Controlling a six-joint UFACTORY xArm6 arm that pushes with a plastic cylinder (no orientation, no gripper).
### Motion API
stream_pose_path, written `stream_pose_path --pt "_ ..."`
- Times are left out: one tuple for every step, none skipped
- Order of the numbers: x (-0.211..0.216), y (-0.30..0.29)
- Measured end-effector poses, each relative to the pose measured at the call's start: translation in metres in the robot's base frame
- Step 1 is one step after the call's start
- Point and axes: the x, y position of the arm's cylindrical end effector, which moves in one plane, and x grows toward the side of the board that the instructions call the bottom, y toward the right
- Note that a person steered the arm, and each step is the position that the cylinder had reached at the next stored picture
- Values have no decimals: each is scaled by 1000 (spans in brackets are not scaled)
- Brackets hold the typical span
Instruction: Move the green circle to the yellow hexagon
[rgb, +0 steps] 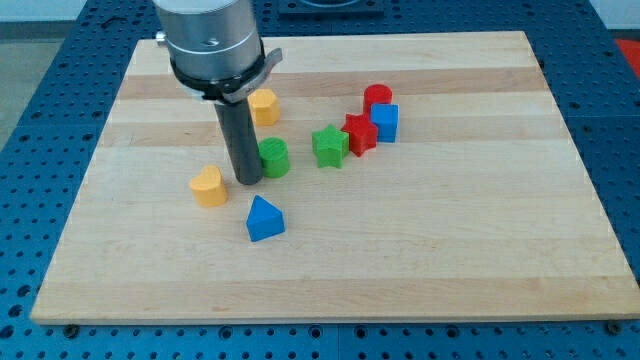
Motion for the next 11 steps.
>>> stream_pose_path --pt "8 0" --pt "28 1" --pt "29 16" --pt "13 35" --pt "3 49" --pt "-16 50" --pt "-28 50" --pt "-19 41" --pt "-8 19" --pt "-12 5" --pt "-37 7"
